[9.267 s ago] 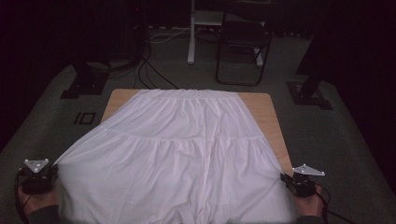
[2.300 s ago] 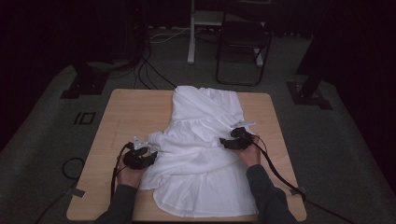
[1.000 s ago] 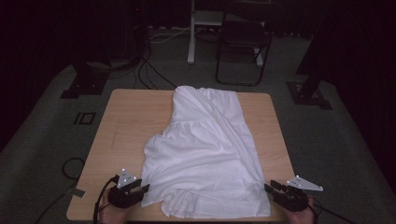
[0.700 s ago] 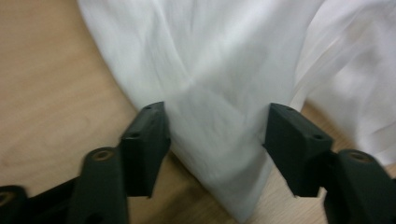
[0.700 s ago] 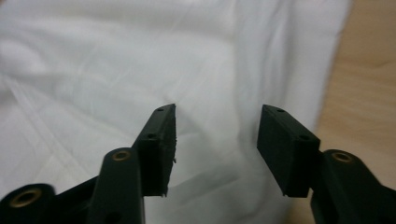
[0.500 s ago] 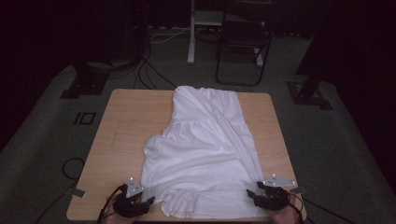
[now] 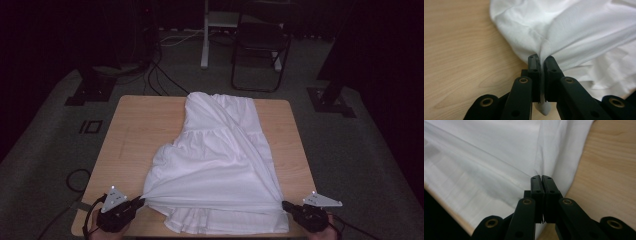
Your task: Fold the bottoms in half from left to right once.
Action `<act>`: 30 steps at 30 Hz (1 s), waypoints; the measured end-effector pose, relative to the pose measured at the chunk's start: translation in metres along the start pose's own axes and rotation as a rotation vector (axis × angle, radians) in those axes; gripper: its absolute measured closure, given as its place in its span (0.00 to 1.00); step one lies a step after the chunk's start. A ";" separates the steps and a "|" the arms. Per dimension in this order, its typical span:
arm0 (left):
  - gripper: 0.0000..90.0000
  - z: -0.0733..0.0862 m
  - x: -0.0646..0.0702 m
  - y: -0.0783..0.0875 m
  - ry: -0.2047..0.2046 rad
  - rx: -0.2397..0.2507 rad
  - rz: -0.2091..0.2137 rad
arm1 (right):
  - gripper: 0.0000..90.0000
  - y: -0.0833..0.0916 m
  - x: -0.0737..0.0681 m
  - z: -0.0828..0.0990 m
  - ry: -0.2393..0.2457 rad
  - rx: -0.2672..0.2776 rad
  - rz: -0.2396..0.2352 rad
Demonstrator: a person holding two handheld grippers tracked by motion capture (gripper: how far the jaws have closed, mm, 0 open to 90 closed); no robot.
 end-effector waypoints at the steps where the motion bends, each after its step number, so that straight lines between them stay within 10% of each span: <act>1: 0.93 0.002 0.002 -0.001 -0.011 -0.012 0.005 | 0.98 -0.001 -0.001 0.002 0.016 -0.019 0.008; 4: 0.74 0.002 0.001 -0.005 -0.018 -0.015 -0.019 | 0.95 -0.006 -0.002 0.009 0.024 -0.055 0.014; 10: 0.53 -0.012 -0.014 -0.012 0.026 0.022 -0.026 | 0.58 -0.005 0.007 -0.008 0.000 0.025 0.046; 21: 0.42 -0.081 -0.062 -0.062 0.044 0.054 -0.048 | 0.44 -0.049 0.023 -0.094 0.041 0.100 0.090; 30: 0.23 -0.125 -0.075 -0.125 0.070 -0.015 -0.048 | 0.26 -0.112 0.039 -0.163 0.060 0.029 0.155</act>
Point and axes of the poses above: each handheld gripper's, and its own axes: y roughly backward along the jaws, z roughly out of its underside, x roughly to its right, the point moved 7 cm from there along -y, roughly forward along the jaws, and after that the axes turned 11 degrees about -x, right-handed, at the moved point
